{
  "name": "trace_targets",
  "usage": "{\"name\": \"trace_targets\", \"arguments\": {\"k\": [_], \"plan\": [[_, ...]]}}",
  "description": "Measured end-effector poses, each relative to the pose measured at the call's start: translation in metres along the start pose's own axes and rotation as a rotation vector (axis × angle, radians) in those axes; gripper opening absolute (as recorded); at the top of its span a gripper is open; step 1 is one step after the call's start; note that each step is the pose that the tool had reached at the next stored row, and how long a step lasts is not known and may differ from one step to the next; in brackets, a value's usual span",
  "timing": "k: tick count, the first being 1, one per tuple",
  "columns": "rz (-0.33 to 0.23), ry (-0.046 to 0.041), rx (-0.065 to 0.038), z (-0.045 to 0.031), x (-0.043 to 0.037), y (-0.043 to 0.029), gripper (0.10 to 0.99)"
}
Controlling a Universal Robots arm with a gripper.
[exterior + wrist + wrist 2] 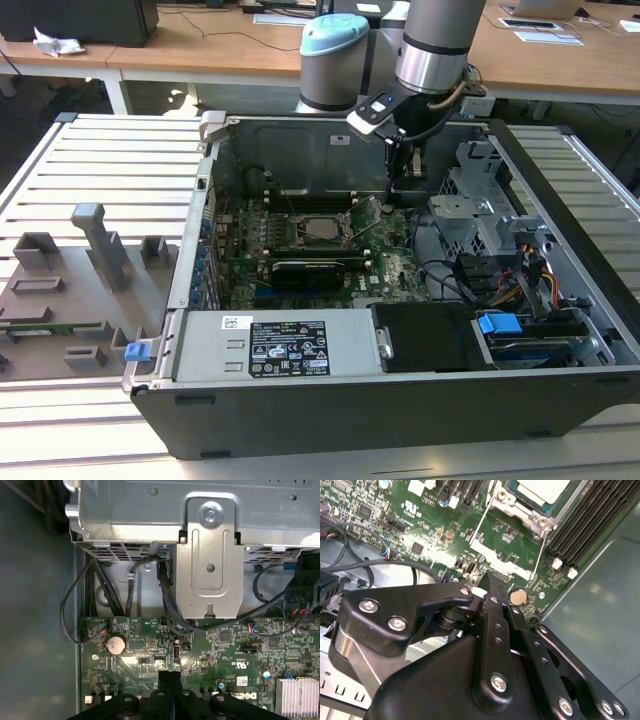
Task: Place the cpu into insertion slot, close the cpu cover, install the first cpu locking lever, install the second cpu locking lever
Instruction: 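Close the cpu cover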
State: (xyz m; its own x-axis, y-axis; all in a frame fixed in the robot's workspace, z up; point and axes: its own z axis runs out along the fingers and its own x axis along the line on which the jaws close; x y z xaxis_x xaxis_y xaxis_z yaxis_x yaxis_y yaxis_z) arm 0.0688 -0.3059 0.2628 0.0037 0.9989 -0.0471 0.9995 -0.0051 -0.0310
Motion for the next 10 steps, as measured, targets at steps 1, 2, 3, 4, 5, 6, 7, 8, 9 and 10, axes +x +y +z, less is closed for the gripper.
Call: {"name": "trace_targets", "arguments": {"k": [1,2,3,4,5,6,7,8,9,10], "plan": [[0.000,0.0000,0.000,0.0001,0.0000,-0.0022,0.106],[0.000,0.0000,0.000,0.0002,0.0000,-0.0050,0.106],[0.000,-0.0001,0.000,0.0002,-0.0001,-0.0068,0.106],[0.000,0.0001,0.000,0.0003,0.0000,-0.0082,0.106],[0.000,0.0001,0.000,0.0003,-0.0001,-0.0088,0.106],[0.000,0.0001,0.000,0.0003,0.0000,-0.0090,0.106],[0.000,0.0001,0.000,0.0004,0.0000,-0.0095,0.106],[0.000,0.0001,0.000,0.0007,0.0000,-0.0099,0.106],[0.000,0.0002,0.000,0.0011,0.0001,-0.0101,0.106],[0.000,0.0000,0.000,0.0018,0.0001,-0.0102,0.106]]}}
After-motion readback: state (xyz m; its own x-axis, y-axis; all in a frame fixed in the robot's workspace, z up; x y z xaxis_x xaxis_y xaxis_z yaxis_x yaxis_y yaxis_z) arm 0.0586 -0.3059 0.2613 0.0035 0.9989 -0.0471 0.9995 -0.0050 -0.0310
